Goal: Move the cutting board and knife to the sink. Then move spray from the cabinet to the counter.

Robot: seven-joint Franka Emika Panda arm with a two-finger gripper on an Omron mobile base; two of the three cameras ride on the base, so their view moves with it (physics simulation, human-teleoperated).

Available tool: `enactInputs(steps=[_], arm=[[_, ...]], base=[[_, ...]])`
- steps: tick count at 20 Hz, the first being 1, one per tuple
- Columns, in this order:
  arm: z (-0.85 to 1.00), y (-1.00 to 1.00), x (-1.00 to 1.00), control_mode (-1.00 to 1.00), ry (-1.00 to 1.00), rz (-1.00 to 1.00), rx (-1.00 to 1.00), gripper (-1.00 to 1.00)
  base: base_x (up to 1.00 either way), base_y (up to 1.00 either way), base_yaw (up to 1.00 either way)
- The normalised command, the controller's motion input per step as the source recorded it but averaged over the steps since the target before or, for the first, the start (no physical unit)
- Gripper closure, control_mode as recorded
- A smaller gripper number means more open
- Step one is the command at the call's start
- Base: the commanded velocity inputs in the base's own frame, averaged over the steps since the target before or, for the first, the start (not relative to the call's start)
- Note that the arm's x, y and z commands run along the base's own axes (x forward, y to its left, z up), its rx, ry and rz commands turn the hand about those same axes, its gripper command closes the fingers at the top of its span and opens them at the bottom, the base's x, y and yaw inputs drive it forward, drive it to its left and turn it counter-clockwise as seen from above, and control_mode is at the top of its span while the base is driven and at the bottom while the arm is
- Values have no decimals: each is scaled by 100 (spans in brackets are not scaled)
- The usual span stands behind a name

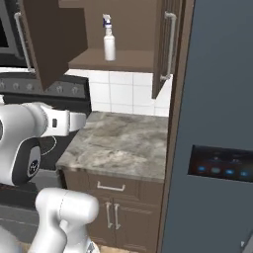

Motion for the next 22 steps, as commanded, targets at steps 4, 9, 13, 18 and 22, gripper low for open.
enactInputs(steps=[4, 9, 13, 18, 22], arm=[[0, 0, 0, 100, 0, 0, 0, -100], [0, 0, 0, 100, 0, 0, 0, -100], [0, 0, 0, 100, 0, 0, 0, -100], [0, 0, 0, 100, 0, 0, 0, -100], [0, 0, 0, 100, 0, 0, 0, -100]], base=[[100, 0, 3], [100, -43, 2], [88, -71, 2], [71, -54, 1], [44, -79, -5]])
